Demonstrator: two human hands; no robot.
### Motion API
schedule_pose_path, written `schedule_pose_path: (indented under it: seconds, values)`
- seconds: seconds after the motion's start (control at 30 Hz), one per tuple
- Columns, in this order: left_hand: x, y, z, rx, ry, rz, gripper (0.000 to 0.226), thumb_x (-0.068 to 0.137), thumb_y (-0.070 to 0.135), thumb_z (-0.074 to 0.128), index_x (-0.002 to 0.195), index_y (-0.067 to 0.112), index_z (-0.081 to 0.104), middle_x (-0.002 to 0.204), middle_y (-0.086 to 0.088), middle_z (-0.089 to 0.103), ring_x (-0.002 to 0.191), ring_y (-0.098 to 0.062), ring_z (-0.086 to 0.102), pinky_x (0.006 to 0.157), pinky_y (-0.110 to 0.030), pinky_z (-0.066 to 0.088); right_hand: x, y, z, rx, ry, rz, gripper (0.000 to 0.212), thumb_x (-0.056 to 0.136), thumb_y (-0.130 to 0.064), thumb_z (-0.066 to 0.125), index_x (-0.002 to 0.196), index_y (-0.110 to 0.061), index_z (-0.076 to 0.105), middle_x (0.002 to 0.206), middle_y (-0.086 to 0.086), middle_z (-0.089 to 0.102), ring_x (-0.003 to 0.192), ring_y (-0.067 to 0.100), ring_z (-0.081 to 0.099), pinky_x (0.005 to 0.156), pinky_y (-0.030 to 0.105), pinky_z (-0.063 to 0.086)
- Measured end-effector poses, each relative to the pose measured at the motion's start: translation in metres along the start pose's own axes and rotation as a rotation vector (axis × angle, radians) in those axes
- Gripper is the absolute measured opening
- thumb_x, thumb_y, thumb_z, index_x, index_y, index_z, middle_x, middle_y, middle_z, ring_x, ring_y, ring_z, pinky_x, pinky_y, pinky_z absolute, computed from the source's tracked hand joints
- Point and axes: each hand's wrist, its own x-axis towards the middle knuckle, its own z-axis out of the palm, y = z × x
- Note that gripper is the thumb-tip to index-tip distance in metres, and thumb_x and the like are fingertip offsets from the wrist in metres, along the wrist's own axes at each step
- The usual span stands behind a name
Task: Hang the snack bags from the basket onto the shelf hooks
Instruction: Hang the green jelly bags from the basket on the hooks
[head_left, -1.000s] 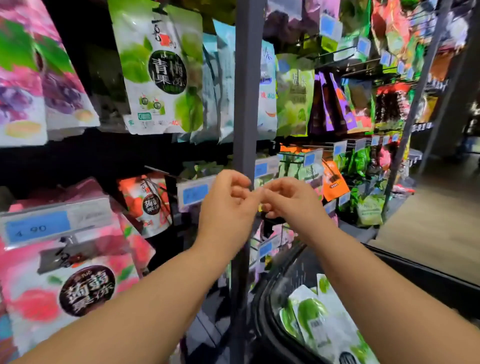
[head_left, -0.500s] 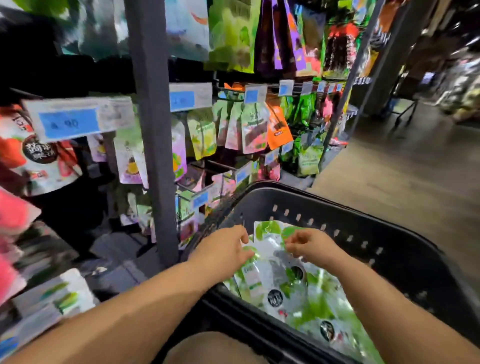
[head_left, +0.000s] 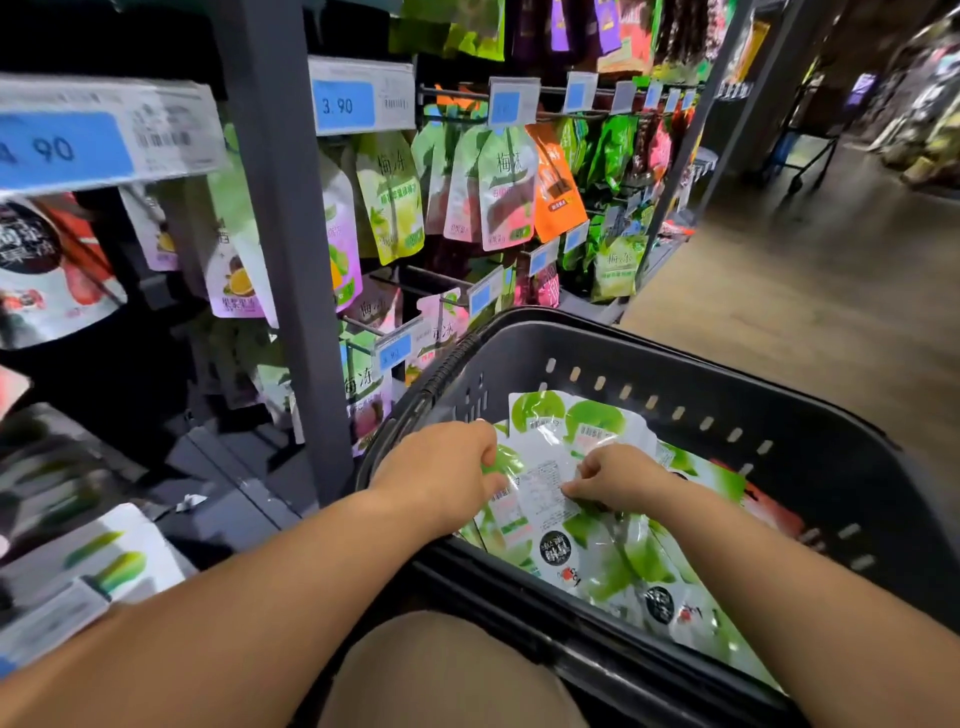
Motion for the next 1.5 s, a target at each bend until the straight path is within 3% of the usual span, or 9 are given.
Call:
schedule_pose_path:
  seconds: [0.17, 0.57, 0.7, 0.87, 1.03, 1.17, 1.27, 1.37, 1.5]
  values:
    - [-0.002, -0.001, 0.001, 0.007, -0.002, 0.022, 0.022, 0.091, 0.043, 0.062, 0.083, 0.027, 0.049, 0.084, 0.006, 0.06, 0.086, -0.024, 0.057, 0.074, -0.036, 0.047, -0.008, 0.001, -0.006, 0.056, 0.012, -0.05, 0.033, 0.097, -0.033, 0.058, 0.072, -0.018, 0.042, 0.073, -0.002, 0.05, 0.066, 0.015, 0.047, 0.06, 0.028, 0.037]
    - [-0.001, -0.003, 0.004, 0.044, 0.007, 0.016, 0.021, 0.091, 0.046, 0.061, 0.088, 0.028, 0.049, 0.089, 0.007, 0.061, 0.087, -0.022, 0.058, 0.072, -0.035, 0.045, -0.015, 0.017, -0.029, 0.362, 0.226, -0.183, 0.014, 0.092, -0.025, 0.07, 0.095, -0.016, 0.06, 0.073, -0.001, 0.067, 0.047, 0.004, 0.048, 0.048, 0.019, 0.037]
    - [-0.001, -0.002, 0.004, 0.035, 0.025, 0.009, 0.023, 0.091, 0.047, 0.061, 0.086, 0.028, 0.049, 0.087, 0.007, 0.059, 0.085, -0.022, 0.057, 0.069, -0.034, 0.043, -0.024, 0.017, -0.034, 0.429, 0.238, -0.235, 0.024, 0.091, -0.02, 0.07, 0.105, -0.033, 0.055, 0.083, 0.004, 0.071, 0.059, 0.009, 0.056, 0.053, 0.019, 0.046]
    - [-0.002, -0.002, 0.005, 0.016, 0.042, 0.007, 0.023, 0.09, 0.048, 0.062, 0.084, 0.029, 0.049, 0.089, 0.008, 0.06, 0.087, -0.021, 0.058, 0.075, -0.035, 0.048, -0.031, 0.016, -0.041, 0.458, 0.254, -0.336, 0.027, 0.095, -0.016, 0.064, 0.09, -0.043, 0.061, 0.074, 0.005, 0.059, 0.06, 0.011, 0.044, 0.056, 0.02, 0.04]
    - [-0.003, -0.002, 0.004, -0.003, 0.052, 0.008, 0.025, 0.091, 0.048, 0.061, 0.081, 0.029, 0.048, 0.087, 0.009, 0.06, 0.086, -0.018, 0.057, 0.074, -0.035, 0.048, -0.038, 0.014, -0.049, 0.522, 0.201, -0.316, 0.029, 0.094, -0.012, 0.064, 0.081, -0.033, 0.078, 0.072, -0.001, 0.067, 0.064, 0.018, 0.044, 0.058, 0.024, 0.039]
    - [-0.005, -0.001, 0.003, -0.019, 0.06, 0.013, 0.024, 0.091, 0.049, 0.06, 0.082, 0.029, 0.049, 0.087, 0.009, 0.06, 0.085, -0.017, 0.057, 0.076, -0.036, 0.05, -0.046, 0.014, -0.055, 0.579, 0.145, -0.319, 0.021, 0.091, -0.012, 0.069, 0.088, -0.031, 0.077, 0.086, -0.012, 0.077, 0.079, 0.003, 0.066, 0.069, 0.011, 0.049]
    - [-0.005, 0.0, 0.002, -0.019, 0.063, 0.013, 0.024, 0.091, 0.05, 0.06, 0.083, 0.03, 0.049, 0.088, 0.009, 0.061, 0.085, -0.017, 0.057, 0.075, -0.035, 0.05, -0.048, 0.017, -0.059, 0.592, 0.062, -0.363, 0.021, 0.088, -0.013, 0.073, 0.097, -0.032, 0.076, 0.088, -0.01, 0.076, 0.08, 0.004, 0.069, 0.074, 0.013, 0.05]
    - [-0.005, 0.0, 0.002, -0.027, 0.066, 0.011, 0.025, 0.091, 0.051, 0.059, 0.082, 0.03, 0.048, 0.088, 0.008, 0.061, 0.084, -0.017, 0.058, 0.076, -0.036, 0.051, -0.046, 0.026, -0.063, 0.605, -0.048, -0.412, 0.035, 0.081, -0.013, 0.079, 0.111, -0.03, 0.074, 0.077, -0.003, 0.062, 0.075, 0.012, 0.059, 0.075, 0.02, 0.048]
    - [-0.005, 0.0, 0.002, -0.04, 0.074, 0.005, 0.026, 0.09, 0.052, 0.059, 0.081, 0.03, 0.049, 0.087, 0.008, 0.062, 0.083, -0.017, 0.059, 0.076, -0.037, 0.052, -0.05, 0.032, -0.068, 0.532, -0.093, -0.4, 0.059, 0.072, -0.001, 0.074, 0.12, -0.034, 0.069, 0.104, 0.003, 0.066, 0.075, 0.004, 0.06, 0.067, 0.02, 0.048]
